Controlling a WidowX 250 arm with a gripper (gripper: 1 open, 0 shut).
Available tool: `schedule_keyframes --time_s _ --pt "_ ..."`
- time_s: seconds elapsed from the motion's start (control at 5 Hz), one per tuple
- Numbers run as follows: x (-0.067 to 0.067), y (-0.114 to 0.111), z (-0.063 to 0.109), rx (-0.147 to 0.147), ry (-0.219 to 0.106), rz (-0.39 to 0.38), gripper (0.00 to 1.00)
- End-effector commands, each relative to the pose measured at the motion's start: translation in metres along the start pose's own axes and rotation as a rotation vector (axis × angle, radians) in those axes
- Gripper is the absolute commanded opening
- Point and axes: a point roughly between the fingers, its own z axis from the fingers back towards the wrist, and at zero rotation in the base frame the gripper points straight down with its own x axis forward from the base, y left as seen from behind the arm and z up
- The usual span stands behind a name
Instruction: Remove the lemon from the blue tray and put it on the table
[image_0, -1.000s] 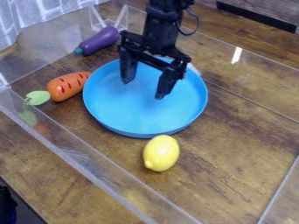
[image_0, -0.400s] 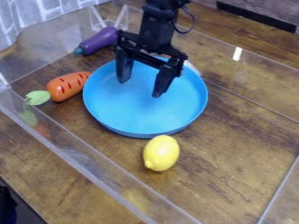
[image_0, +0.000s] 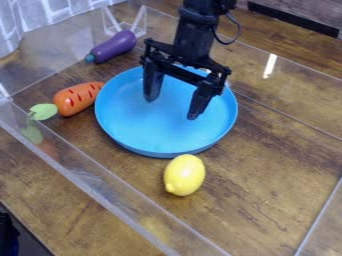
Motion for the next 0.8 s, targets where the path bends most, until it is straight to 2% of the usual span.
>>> schedule_keyframes --time_s 0.0,0.2,0.4,0.6 --pt "-0.005 0.003 0.029 -0.03 -0.099 0.055 1.0" --pt "-0.008 0.012 0.022 -0.029 -0.087 0.119 1.0" --pt "-0.006 0.018 0.024 -0.009 -0.089 0.078 1.0" --pt "-0.004 0.017 0.028 0.0 -0.106 0.025 1.0"
